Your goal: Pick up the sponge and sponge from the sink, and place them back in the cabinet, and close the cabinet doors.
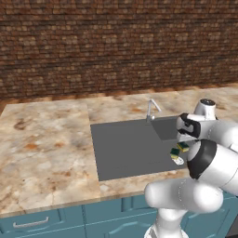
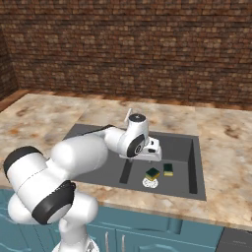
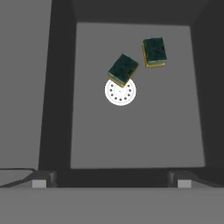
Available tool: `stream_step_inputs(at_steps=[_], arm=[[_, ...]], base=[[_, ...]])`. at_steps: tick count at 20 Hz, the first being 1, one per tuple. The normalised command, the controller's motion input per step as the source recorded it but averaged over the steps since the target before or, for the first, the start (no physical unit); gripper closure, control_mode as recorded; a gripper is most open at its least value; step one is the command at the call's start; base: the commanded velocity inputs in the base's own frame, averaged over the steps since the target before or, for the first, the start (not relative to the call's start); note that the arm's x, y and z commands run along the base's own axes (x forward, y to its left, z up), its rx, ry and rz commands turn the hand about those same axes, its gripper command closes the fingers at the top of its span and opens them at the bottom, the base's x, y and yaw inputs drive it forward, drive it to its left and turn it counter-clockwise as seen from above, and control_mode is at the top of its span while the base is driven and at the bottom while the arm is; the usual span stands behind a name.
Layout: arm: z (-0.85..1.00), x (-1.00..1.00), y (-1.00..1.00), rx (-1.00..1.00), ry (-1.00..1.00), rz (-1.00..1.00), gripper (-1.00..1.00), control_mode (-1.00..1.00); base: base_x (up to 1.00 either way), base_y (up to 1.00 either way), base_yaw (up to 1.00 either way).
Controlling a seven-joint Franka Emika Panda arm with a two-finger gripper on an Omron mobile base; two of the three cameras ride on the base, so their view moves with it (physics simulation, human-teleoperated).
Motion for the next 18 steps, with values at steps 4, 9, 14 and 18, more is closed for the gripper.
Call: stream_step_inputs(at_steps=[4, 9, 14, 18], arm=[[-0.16, 0.10, 0.00, 0.00, 0.00, 0.00, -1.00, -1.00], [-0.13, 0.11, 0.00, 0.00, 0.00, 0.00, -1.00, -1.00], [-0.12, 0.13, 0.00, 0.00, 0.00, 0.00, -1.00, -1.00], [-0.12, 0.12, -0.02, 0.01, 0.00, -0.01, -1.00, -1.00]], base=[[0.00, 0.00, 0.00], [0.00, 0.00, 0.00], [0.00, 0.00, 0.00], [0.00, 0.00, 0.00]])
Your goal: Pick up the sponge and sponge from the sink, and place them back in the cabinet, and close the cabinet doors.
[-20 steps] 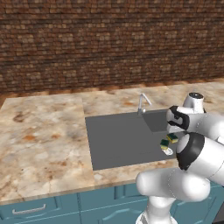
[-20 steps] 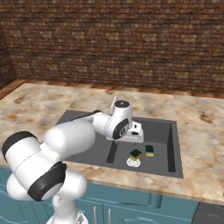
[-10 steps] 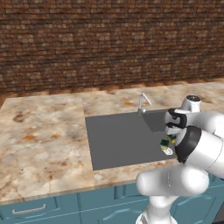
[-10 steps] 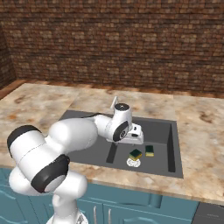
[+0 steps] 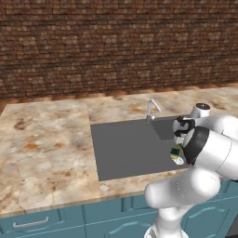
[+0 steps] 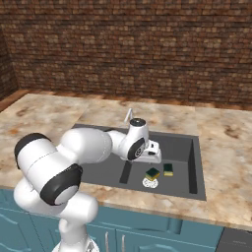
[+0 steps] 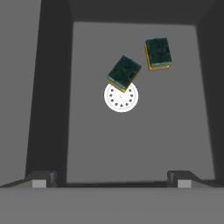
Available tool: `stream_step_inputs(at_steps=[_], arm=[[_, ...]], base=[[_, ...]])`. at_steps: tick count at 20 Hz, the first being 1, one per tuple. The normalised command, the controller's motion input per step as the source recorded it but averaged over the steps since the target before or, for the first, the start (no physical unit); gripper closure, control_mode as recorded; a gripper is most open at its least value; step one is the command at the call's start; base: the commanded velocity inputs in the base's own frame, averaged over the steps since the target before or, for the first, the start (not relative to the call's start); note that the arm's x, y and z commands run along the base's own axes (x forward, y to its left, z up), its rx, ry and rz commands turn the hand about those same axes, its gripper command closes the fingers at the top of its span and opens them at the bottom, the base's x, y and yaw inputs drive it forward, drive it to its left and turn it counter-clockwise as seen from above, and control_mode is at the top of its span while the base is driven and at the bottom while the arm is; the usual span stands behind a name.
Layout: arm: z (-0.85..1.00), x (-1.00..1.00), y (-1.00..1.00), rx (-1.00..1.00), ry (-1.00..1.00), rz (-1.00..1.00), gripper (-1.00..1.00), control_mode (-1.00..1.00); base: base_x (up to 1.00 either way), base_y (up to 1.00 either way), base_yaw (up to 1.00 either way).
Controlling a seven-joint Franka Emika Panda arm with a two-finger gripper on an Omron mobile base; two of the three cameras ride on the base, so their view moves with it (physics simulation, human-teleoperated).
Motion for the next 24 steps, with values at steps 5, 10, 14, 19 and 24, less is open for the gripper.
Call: stream_step_inputs(at_steps=[5, 10, 14, 19, 24], arm=[[-0.11, 0.14, -0.03, 0.01, 0.00, -0.01, -1.00, -1.00], [-0.11, 0.12, -0.07, 0.02, 0.00, -0.01, -1.00, -1.00], [-0.09, 0.12, -0.07, 0.02, 0.00, -0.01, -1.00, -1.00], [-0.11, 0.10, -0.07, 0.01, 0.00, -0.01, -1.00, -1.00], [-0.11, 0.13, -0.04, 0.00, 0.00, 0.00, -1.00, -1.00]], base=[[0.00, 0.00, 0.00], [0.00, 0.00, 0.00], [0.00, 0.00, 0.00], [0.00, 0.00, 0.00], [0.00, 0.00, 0.00]])
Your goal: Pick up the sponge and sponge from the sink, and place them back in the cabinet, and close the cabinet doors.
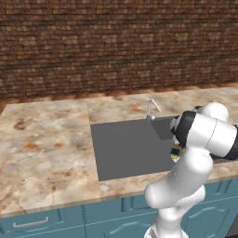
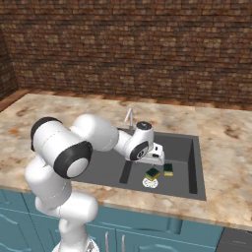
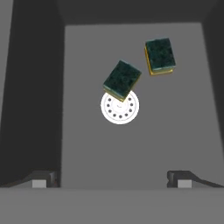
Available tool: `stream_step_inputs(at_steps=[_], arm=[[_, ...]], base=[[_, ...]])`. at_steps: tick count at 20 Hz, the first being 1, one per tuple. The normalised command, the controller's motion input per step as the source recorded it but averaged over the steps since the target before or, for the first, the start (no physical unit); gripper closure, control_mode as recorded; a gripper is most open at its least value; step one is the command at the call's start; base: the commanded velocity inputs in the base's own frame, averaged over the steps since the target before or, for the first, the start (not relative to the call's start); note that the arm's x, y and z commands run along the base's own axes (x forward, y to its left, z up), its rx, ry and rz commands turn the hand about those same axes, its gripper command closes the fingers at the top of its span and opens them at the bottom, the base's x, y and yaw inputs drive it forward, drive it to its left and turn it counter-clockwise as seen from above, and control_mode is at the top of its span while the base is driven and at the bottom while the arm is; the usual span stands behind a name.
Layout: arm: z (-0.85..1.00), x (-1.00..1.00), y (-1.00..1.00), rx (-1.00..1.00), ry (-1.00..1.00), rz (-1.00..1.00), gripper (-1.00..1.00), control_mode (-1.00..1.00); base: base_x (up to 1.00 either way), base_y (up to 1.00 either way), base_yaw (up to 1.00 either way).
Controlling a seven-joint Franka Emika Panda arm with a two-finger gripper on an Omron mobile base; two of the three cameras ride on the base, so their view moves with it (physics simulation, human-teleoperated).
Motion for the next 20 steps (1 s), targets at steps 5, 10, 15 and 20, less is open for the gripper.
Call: stream_step_inputs(at_steps=[5, 10, 15, 20], arm=[[-0.14, 0.14, -0.01, 0.00, 0.00, 0.00, -1.00, -1.00], [-0.13, 0.16, 0.00, 0.00, 0.00, 0.00, -1.00, -1.00], [-0.16, 0.14, 0.00, 0.00, 0.00, -0.01, -1.00, -1.00], [-0.15, 0.15, -0.01, 0.00, 0.00, -0.02, -1.00, -1.00]], base=[[0.00, 0.00, 0.00], [0.00, 0.00, 0.00], [0.00, 0.00, 0.00], [0.00, 0.00, 0.00]])
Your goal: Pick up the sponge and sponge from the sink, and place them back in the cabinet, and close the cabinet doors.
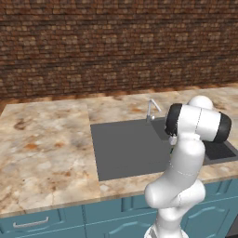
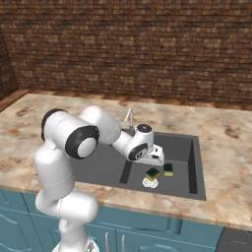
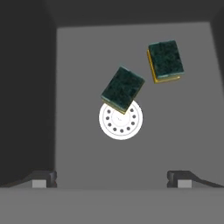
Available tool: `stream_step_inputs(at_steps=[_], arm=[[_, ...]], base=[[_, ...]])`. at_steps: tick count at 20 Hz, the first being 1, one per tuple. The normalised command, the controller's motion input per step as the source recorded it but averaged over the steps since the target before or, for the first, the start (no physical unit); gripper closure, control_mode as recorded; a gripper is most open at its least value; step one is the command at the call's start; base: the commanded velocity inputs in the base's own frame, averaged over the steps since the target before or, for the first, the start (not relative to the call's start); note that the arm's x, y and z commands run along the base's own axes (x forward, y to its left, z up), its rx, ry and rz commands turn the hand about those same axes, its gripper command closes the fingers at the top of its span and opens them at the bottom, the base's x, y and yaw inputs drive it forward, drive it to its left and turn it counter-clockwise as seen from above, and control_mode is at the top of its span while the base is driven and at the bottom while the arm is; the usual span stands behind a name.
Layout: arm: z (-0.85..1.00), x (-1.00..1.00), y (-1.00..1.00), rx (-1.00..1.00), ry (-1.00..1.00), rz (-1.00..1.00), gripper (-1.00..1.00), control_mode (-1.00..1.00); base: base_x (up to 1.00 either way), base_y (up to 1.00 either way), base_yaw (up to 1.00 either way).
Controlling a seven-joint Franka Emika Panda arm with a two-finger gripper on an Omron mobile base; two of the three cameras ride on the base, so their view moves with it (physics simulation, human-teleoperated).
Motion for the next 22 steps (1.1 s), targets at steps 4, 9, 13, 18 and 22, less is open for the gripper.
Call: stream_step_inputs(at_steps=[4, 9, 13, 18, 22], arm=[[-0.14, 0.16, -0.02, 0.00, 0.00, -0.02, -1.00, -1.00], [-0.13, 0.16, -0.04, 0.01, 0.00, -0.02, -1.00, -1.00], [-0.14, 0.15, -0.05, 0.01, 0.00, -0.02, -1.00, -1.00], [-0.14, 0.16, -0.05, 0.01, 0.00, -0.03, -1.00, -1.00], [-0.14, 0.19, -0.05, 0.01, 0.00, -0.03, -1.00, -1.00]], base=[[0.00, 0.00, 0.00], [0.00, 0.00, 0.00], [0.00, 0.00, 0.00], [0.00, 0.00, 0.00], [0.00, 0.00, 0.00]])
